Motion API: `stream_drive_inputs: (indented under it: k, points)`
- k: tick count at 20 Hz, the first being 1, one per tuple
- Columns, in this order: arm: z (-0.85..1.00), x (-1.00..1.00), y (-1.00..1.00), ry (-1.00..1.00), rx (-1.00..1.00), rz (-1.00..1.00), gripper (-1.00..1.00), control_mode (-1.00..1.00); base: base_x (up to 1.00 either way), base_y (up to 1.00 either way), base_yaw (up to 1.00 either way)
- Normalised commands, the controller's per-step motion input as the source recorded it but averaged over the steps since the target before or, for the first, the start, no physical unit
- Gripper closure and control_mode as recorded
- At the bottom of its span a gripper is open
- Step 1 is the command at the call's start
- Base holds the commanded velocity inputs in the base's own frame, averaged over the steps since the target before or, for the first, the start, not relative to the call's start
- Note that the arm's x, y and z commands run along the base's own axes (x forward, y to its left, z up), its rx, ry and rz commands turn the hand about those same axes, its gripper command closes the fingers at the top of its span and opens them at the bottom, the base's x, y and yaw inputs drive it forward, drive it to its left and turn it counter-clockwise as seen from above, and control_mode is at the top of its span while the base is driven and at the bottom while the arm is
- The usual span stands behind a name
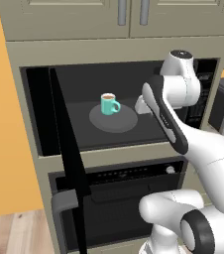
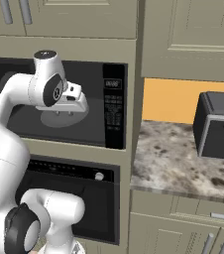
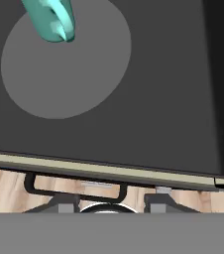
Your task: Pick the cup of tea, navigate to the dining table, and place it on the saucer.
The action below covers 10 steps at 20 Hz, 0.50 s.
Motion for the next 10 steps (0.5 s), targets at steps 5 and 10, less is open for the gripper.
stream_drive_inputs:
  k: [5,10]
  points:
    - [-0.03,-0.02,0.00,0.01,0.00,0.00,-1.00,-1.00,0.00,0.00,0.00]
    - [-0.10,-0.01,0.27,0.01,-0.01,0.00,-1.00,-1.00,0.00,0.00,0.00]
